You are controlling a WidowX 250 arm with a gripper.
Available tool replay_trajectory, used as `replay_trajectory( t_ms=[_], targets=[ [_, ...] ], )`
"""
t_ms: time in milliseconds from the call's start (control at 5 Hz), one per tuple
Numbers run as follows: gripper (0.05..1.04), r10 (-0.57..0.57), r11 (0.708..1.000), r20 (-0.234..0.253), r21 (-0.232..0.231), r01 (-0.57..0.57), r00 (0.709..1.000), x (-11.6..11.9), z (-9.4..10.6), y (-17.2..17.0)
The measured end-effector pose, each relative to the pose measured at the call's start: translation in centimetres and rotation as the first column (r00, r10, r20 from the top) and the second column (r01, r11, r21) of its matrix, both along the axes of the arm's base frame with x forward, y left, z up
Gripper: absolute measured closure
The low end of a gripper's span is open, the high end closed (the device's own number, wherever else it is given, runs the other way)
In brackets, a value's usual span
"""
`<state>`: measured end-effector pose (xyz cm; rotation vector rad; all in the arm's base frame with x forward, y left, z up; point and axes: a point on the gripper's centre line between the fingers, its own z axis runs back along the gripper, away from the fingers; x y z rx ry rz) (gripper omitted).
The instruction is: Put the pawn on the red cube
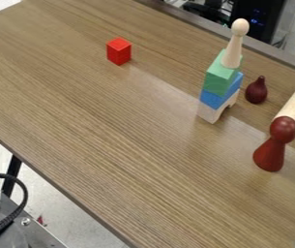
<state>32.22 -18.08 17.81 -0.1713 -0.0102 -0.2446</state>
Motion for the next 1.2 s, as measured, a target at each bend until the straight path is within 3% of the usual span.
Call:
replay_trajectory(
  t_ms=[200, 600, 1200],
  targets=[
    [0.085, 0.000, 1.000, -0.042, 0.020, 0.000, 0.999, 0.0, -1.5, 0.0],
    [0.085, 0.039, 0.997, -0.058, 0.071, -0.035, 0.998, 0.8, -4.3, 0.8],
    [0.085, 0.098, 0.982, -0.013, 0.166, -0.094, 0.995, 0.4, -8.8, 2.7]
  ],
)
